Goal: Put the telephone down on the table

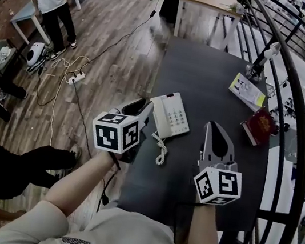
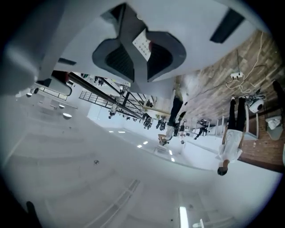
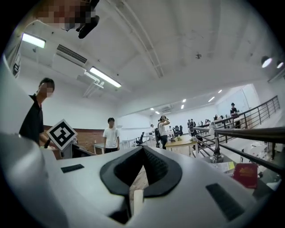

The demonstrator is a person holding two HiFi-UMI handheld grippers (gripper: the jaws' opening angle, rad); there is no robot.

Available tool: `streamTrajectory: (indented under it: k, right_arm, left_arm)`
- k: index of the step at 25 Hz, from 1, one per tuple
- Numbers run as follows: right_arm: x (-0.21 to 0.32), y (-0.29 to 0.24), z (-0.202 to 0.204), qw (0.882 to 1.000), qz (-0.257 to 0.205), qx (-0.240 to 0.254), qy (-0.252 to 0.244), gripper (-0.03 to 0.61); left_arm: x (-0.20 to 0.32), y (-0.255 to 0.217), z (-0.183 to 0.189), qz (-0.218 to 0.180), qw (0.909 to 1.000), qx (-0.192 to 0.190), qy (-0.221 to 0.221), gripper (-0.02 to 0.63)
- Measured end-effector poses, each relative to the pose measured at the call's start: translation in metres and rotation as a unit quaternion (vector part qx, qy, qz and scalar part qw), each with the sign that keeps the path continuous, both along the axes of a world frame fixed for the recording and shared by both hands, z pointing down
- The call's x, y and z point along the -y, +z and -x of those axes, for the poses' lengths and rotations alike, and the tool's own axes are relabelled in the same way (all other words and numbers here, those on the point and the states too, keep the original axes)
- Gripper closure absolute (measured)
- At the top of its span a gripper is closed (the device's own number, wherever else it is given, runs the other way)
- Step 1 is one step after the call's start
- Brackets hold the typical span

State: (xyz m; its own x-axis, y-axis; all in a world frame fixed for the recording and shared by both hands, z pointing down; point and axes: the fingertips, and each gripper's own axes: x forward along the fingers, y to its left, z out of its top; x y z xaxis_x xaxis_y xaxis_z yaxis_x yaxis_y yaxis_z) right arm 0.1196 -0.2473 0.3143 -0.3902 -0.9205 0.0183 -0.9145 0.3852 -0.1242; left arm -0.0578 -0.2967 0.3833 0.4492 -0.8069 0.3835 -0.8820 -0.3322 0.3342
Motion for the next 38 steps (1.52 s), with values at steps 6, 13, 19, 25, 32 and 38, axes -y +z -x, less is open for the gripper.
streamTrajectory:
  k: [6,13,19,25,32,38]
  right_arm:
    - [-0.026,-0.051,0.003,0.997,-0.059,-0.049,0.009,0.577]
    - [-0.062,-0.073,0.016,0.995,-0.079,-0.068,0.001,0.577]
    - [-0.083,-0.055,0.031,0.996,-0.063,-0.064,-0.019,0.577]
    - [-0.1,-0.017,0.045,0.998,-0.028,-0.05,-0.032,0.577]
    - [-0.112,0.007,0.055,0.996,-0.009,-0.065,-0.053,0.577]
    - [-0.113,0.004,0.057,0.996,-0.014,-0.073,-0.058,0.577]
  left_arm:
    - [-0.039,-0.076,0.02,-0.103,0.9944,0.015,-0.019,0.569]
    - [-0.079,-0.111,0.021,-0.16,0.9867,0.029,-0.002,0.584]
    - [-0.105,-0.098,0.015,-0.171,0.9848,0.024,0.018,0.607]
    - [-0.125,-0.072,0.019,-0.172,0.9845,0.031,0.012,0.609]
    - [-0.141,-0.041,0.012,-0.144,0.9889,0.033,0.017,0.609]
    - [-0.143,-0.042,0.007,-0.149,0.988,0.035,0.023,0.609]
